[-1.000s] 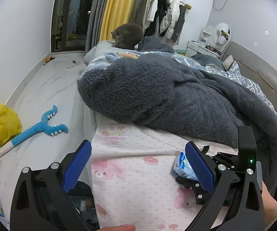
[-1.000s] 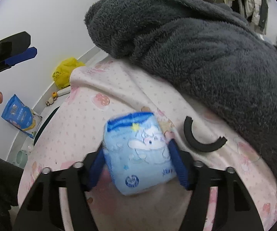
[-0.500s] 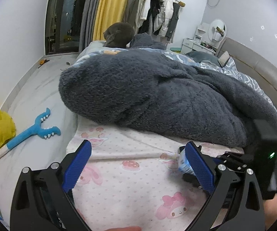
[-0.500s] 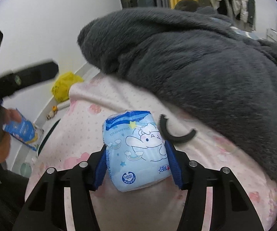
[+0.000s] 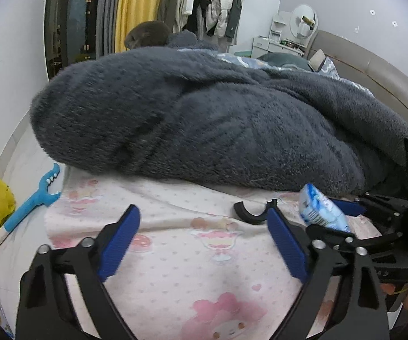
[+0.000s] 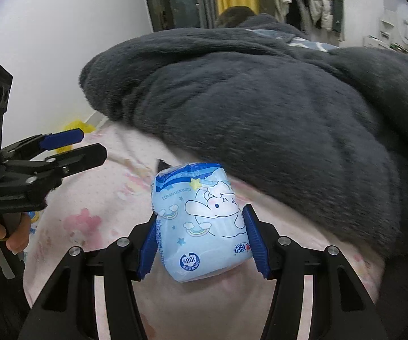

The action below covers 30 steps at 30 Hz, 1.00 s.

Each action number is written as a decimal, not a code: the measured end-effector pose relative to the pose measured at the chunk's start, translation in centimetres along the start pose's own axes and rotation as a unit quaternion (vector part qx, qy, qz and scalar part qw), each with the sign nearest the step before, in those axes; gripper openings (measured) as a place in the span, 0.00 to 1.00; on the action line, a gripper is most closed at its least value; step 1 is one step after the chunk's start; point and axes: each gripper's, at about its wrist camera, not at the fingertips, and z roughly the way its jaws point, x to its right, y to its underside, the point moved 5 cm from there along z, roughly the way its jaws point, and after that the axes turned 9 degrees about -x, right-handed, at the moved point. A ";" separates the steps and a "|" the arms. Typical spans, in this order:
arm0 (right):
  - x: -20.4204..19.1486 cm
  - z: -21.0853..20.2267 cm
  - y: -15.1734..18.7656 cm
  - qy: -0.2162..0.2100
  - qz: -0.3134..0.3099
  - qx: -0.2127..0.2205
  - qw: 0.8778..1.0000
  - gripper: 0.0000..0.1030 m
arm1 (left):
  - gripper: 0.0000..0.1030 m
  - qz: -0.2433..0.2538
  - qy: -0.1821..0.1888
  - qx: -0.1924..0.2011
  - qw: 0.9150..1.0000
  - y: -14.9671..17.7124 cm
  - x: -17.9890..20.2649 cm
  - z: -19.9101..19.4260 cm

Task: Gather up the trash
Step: 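Grasp the blue diaper pack with the right gripper while the left gripper grasps the small blue packet, then grasp the black curved plastic piece with the left gripper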

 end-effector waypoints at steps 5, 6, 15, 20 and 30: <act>1.8 -0.4 0.9 0.011 0.011 -0.001 1.000 0.55 | 0.84 0.003 0.012 -0.012 1.000 -0.1 1.9 1.7; 2.1 -0.5 1.1 0.012 0.012 -0.001 1.000 0.55 | 0.83 0.006 0.014 -0.014 1.000 -0.1 2.4 2.0; 4.5 -1.3 3.1 0.014 0.017 -0.004 1.000 0.55 | 0.78 0.014 0.019 -0.038 0.999 0.5 4.6 4.9; 5.2 -1.8 3.9 0.012 0.019 -0.003 1.000 0.55 | 0.76 0.013 0.013 -0.052 0.998 0.8 5.3 6.4; 4.9 -2.0 4.8 -0.005 0.007 -0.004 1.000 0.55 | 0.64 -0.010 -0.003 -0.056 0.998 0.8 5.4 8.1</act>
